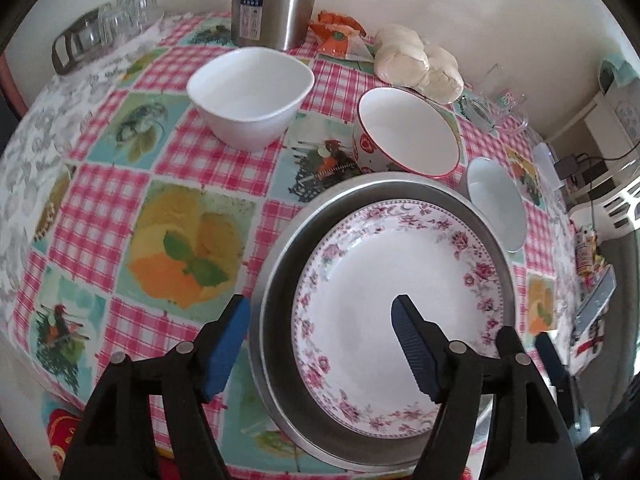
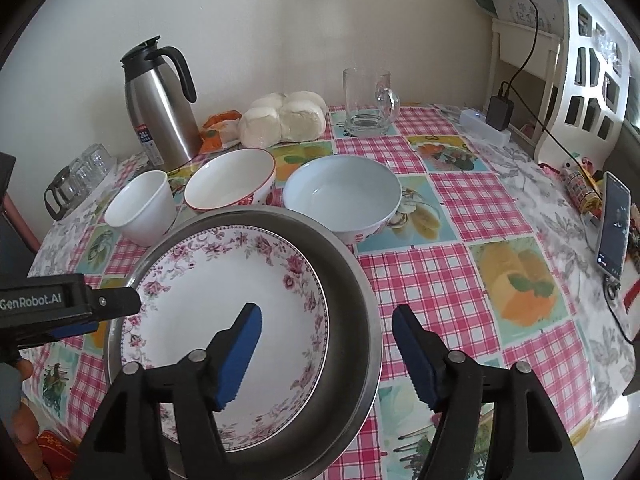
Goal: Organize plates and bowls
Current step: 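Move the right tool to the red-rimmed white bowl rim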
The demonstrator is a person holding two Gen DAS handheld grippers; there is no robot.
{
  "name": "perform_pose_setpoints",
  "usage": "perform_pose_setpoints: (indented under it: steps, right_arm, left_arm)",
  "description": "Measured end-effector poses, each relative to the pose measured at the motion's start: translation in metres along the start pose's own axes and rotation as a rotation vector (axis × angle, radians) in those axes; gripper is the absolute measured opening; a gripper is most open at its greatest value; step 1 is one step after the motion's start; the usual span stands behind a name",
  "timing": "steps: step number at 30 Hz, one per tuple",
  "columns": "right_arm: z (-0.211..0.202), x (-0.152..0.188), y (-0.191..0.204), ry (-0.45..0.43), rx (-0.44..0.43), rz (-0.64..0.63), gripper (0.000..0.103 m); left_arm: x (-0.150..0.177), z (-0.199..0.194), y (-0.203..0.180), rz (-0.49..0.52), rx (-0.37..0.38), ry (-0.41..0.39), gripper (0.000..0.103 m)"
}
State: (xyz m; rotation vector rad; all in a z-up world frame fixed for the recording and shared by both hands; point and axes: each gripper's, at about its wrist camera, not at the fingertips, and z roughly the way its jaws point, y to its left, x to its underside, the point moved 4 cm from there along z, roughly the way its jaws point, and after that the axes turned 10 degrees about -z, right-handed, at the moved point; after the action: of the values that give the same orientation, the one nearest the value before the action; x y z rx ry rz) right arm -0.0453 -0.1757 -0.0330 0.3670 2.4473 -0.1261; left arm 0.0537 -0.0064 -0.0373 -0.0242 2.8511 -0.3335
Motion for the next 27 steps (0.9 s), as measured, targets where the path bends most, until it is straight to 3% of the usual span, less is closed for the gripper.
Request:
perform_pose_setpoints:
  steps: [1,2,7,11,14,18,27]
  right_arm:
    - [0.0,0.0,-0.001,-0.004,0.002,0.002,0.081]
    - [-0.001,0.0,-0.002,-0.009,0.005,0.006,0.081]
    - [-0.002,0.0,-0.007,-0.018,0.011,0.026,0.088]
    - [-0.003,-0.001,-0.012,-0.029,0.014,0.047,0.093]
    - [-0.005,-0.001,-0.015,-0.038,0.021,0.061,0.103]
    - [-0.007,-0.003,-0.018,-0.053,0.015,0.075,0.103]
    - [-0.026,-0.016,-0.029,-0.12,0.019,0.12,0.103]
  left_arm:
    - [-0.001,-0.001,0.0,0.014,-0.017,-0.018,0.088]
    - [-0.001,-0.001,0.0,0.025,-0.03,-0.034,0.09]
    - [-0.002,-0.004,-0.005,0.1,-0.094,-0.11,0.092]
    - [0.0,-0.002,-0.008,0.14,-0.115,-0.117,0.093]
    - [0.001,0.0,-0.009,0.147,-0.121,-0.112,0.093]
    - [-0.001,0.002,-0.007,0.131,-0.134,-0.113,0.094]
    - [-0.011,-0.01,-0.011,0.098,-0.068,-0.191,0.094]
